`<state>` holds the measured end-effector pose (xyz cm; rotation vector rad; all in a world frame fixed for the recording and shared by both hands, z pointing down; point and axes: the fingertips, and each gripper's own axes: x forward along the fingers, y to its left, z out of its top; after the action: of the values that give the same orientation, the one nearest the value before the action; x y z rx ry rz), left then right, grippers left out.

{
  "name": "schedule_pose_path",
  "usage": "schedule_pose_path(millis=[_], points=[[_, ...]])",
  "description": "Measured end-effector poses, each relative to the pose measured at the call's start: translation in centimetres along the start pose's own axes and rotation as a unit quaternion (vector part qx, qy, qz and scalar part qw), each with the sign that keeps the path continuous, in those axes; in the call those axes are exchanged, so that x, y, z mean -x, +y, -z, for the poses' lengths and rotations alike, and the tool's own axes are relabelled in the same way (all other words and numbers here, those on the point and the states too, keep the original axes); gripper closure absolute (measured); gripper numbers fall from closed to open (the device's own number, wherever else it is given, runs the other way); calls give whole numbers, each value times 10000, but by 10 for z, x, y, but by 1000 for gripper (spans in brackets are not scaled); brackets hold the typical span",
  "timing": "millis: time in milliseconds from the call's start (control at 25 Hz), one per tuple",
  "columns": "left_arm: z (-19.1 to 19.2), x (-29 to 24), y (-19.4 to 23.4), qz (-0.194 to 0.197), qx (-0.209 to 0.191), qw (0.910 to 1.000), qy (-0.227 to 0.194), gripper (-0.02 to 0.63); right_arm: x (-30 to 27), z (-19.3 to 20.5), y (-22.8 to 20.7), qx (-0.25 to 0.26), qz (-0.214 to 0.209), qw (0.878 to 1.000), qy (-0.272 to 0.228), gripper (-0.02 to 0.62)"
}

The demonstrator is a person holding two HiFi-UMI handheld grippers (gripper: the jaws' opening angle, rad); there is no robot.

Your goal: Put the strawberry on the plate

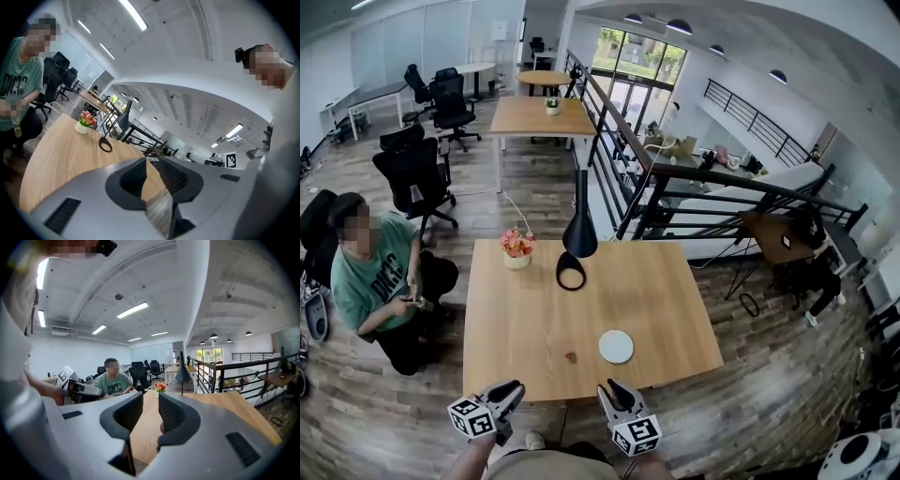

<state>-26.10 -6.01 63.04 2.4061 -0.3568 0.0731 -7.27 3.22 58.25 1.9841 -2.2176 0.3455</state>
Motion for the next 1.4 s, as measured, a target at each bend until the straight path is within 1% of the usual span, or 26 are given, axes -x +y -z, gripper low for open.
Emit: schedule_pose_path(millis=[160, 280, 440, 560, 680, 800, 880, 1080, 1240, 1400], points=[[-15, 2, 10, -6, -31, 9999, -98, 518, -13, -4, -6, 27, 59, 10000, 51, 509], [-19, 2, 19, -49, 51, 9998, -165, 518, -25, -10, -9, 120, 43, 9999, 3, 509], [-20, -6, 24, -48, 62, 9999, -98, 518, -40, -19, -21, 151, 45, 9999, -49, 509], [-16, -16, 33, -225, 74, 9997, -31, 518, -51, -15, -31, 83, -90, 9999, -32, 509], [-22, -34, 45, -373, 76, 9992, -80, 518, -67, -8, -45, 99, -225, 9997, 76, 509], [-32, -63, 43, -429, 61, 9989, -172, 518, -80, -6, -72, 146, -337, 9991, 230, 509], [-42, -74, 38, -614, 48, 9977, -277, 518, -97, -7, -88, 157, -548, 9978, 341, 509], [-55, -93, 30, -1077, 17, 9927, -547, 517, -126, -25, -108, 441, -1193, 9915, 282, 509], [-56, -105, 31, -1419, 41, 9872, -721, 518, -145, -18, -122, 505, -1599, 9851, 374, 509], [-51, -105, 30, -1804, 100, 9798, -856, 518, -156, -9, -128, 503, -2000, 9770, 542, 509]])
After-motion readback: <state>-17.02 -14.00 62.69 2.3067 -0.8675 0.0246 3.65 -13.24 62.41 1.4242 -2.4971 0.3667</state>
